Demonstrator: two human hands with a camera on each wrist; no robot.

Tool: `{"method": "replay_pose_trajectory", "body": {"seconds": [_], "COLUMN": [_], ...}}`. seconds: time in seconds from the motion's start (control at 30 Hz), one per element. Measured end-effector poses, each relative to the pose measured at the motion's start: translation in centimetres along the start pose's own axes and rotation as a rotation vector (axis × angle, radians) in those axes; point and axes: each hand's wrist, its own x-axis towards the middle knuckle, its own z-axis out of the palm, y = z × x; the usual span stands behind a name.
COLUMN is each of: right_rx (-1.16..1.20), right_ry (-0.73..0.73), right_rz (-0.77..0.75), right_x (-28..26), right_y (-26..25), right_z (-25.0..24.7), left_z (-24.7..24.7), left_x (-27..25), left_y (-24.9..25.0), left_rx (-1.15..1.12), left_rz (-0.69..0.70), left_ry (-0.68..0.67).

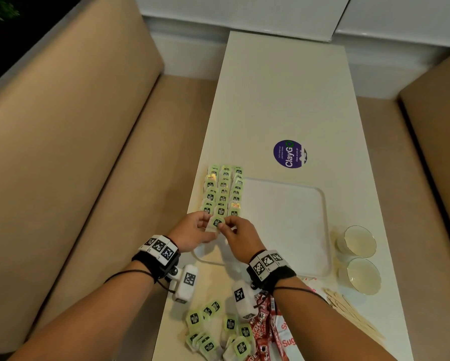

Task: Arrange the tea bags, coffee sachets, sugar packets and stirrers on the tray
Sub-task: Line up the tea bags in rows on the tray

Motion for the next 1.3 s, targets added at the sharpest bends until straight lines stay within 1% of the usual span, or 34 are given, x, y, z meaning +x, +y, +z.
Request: {"method": "replay_pose_trajectory", "body": {"seconds": [0.07, 0.13, 0.2, 0.37, 0.47, 0.53, 0.63, 0.73, 0.93, 1.1, 1.17, 1.23, 1.3], "right_rx": [0.005, 0.032, 0.044, -0.035, -0.056, -0.066, -0.114, -0.096, -0.118, -0.062, -0.079, -0.093, -0.043], "right_ry": [0.025, 0.039, 0.036, -0.036, -0.014, 0.000, -0.017, -0.015, 0.001, 0.019, 0.061, 0.149, 0.230], "right_rz": [-0.008, -0.006, 0.013, 0.053, 0.090, 0.136, 0.207, 0.263, 0.307, 0.306, 0.293, 0.297, 0.329], "right_x": [0.1, 0.3, 0.3, 0.2, 0.5, 0.8, 1.1, 1.4, 2.0, 1.8, 1.7, 1.7, 1.7], "right_y": [0.1, 0.1, 0.0, 0.1, 0.0, 0.0, 0.0, -0.2, -0.4, -0.4, -0.3, 0.2, 0.5], "right_z": [-0.1, -0.1, 0.1, 1.0, 1.5, 1.8, 2.5, 3.3, 3.9, 3.5, 2.7, 1.2, -0.6], "left_z": [-0.2, -0.5, -0.7, -0.7, -0.8, -1.2, -1.8, -2.2, -2.4, -2.7, -2.7, -2.6, -2.4], "left_x": [-0.4, -0.6, -0.5, -0.2, -0.2, -0.1, -0.3, -0.3, 0.1, 1.2, 1.5, 1.9, 2.2], "left_y": [0.1, -0.3, -0.6, -1.3, -2.1, -2.6, -3.1, -3.4, -3.2, -3.0, -2.9, -2.7, -2.4], "left_rx": [0.019, 0.065, 0.075, 0.052, 0.021, 0.013, 0.031, 0.051, 0.092, 0.146, 0.176, 0.198, 0.205], "left_rz": [0.028, 0.063, 0.070, 0.045, 0.011, -0.017, -0.049, -0.065, -0.061, -0.055, -0.053, -0.044, -0.038], "left_ry": [0.038, 0.106, 0.156, 0.219, 0.263, 0.280, 0.310, 0.327, 0.320, 0.365, 0.376, 0.385, 0.383]}}
